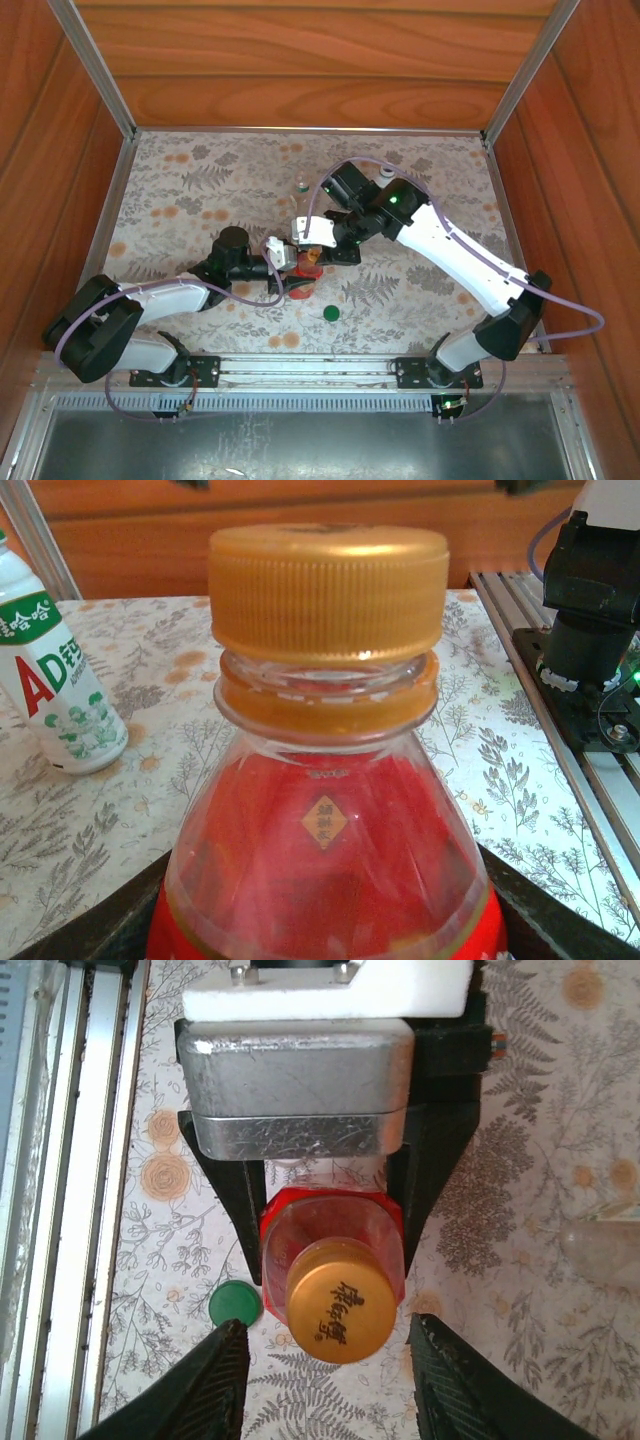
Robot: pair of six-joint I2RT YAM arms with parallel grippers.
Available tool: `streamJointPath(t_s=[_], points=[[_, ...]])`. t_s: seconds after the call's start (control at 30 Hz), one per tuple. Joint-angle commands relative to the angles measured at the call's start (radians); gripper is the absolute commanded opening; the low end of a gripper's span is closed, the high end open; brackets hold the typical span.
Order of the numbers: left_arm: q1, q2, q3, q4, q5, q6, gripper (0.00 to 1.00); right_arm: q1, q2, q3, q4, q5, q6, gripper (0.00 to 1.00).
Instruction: Screw on the bottle caps
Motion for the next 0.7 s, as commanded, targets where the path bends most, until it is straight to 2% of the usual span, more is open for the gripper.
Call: streamJointPath(t_s=[0.0,0.47,0.57,0.67], points=[[-0.006,-0.003,-0.011,-0.042,0.024,0.018,0.6,-0.002,0.025,0.03,-0.042,-0.048,-0.062,0.46],[-0.005,0.007,-0.004,-0.045,0.024,0.017,0.61,-0.005,0.055,0.023,-0.03,-0.034,-0.036,0.28],[-0.007,0.006,0.0,-0.044,0.019,0.015,0.61,-0.005,0.056,0.02,0.0,0.001,0.093,0.19],[-0.007,0.004,0.004,-0.046,-0.009,0.008,0.61,-0.006,0.059,0.011,0.019,0.057,0.236,0.16]])
